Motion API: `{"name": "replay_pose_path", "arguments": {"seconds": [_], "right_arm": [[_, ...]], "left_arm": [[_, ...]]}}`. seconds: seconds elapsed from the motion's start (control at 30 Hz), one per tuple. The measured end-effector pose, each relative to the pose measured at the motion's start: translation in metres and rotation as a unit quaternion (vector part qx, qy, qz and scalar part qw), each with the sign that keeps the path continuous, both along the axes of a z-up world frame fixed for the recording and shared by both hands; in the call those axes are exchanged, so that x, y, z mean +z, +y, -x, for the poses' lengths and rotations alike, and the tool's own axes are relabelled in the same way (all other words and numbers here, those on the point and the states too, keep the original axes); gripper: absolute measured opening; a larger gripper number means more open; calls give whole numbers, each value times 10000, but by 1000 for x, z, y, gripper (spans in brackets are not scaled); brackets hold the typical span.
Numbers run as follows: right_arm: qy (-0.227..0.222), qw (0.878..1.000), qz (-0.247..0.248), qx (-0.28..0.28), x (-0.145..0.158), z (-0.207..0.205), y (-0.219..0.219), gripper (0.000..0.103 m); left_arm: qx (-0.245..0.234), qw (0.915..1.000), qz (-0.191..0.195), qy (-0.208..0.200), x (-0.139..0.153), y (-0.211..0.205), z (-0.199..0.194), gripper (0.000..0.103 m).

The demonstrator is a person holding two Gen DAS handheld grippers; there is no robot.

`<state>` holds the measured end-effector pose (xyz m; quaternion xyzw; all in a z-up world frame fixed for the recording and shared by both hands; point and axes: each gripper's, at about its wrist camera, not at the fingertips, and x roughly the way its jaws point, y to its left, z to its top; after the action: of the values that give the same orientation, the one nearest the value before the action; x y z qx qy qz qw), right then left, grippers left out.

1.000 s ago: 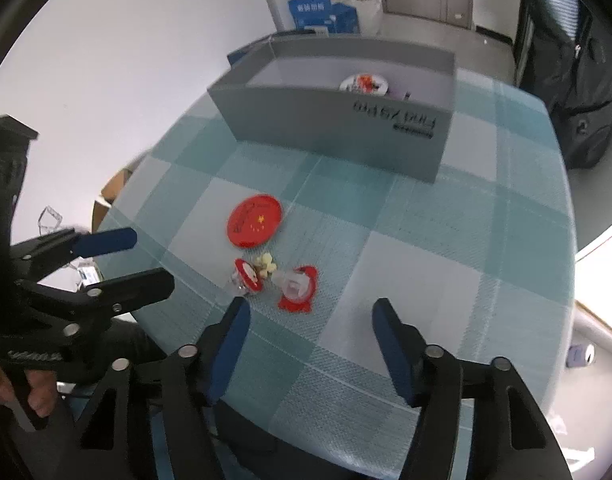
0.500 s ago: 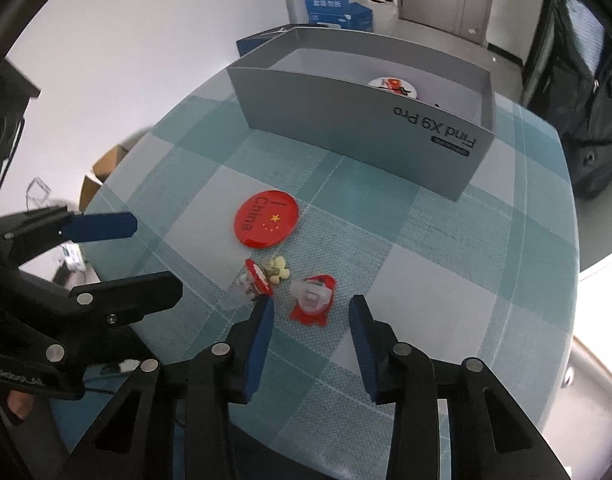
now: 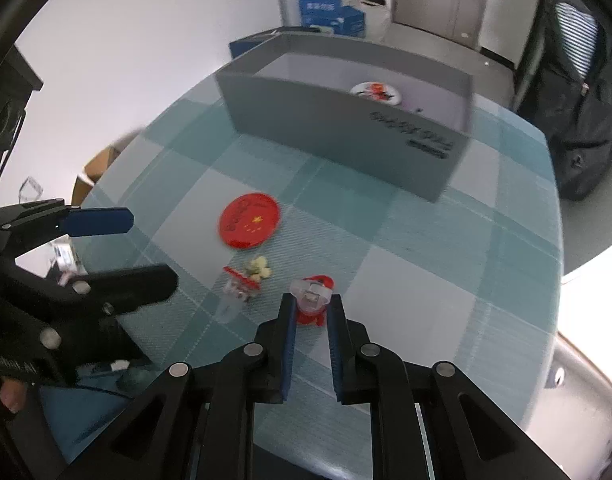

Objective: Organize jewelry
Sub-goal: 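Grasp the red-and-white charm with the right gripper, then grasp the clear ring with red top with the left gripper while the right holds the charm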

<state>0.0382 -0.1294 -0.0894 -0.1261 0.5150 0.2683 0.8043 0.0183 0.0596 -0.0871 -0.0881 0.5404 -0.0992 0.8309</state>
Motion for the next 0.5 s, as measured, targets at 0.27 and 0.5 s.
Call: {"name": "replay_pose_path", "arguments": {"seconds": [0.27,0.5], "right_arm": [[-108,9988,-153,-444,10,-5,-29,14],[-71,9960,-327,-823,16,-11,-50,14]], "left_arm": [[-298,9993,193,96,-6,-18,2,79],[-597,9978,-284,3,-8,-46,-2,78]]}}
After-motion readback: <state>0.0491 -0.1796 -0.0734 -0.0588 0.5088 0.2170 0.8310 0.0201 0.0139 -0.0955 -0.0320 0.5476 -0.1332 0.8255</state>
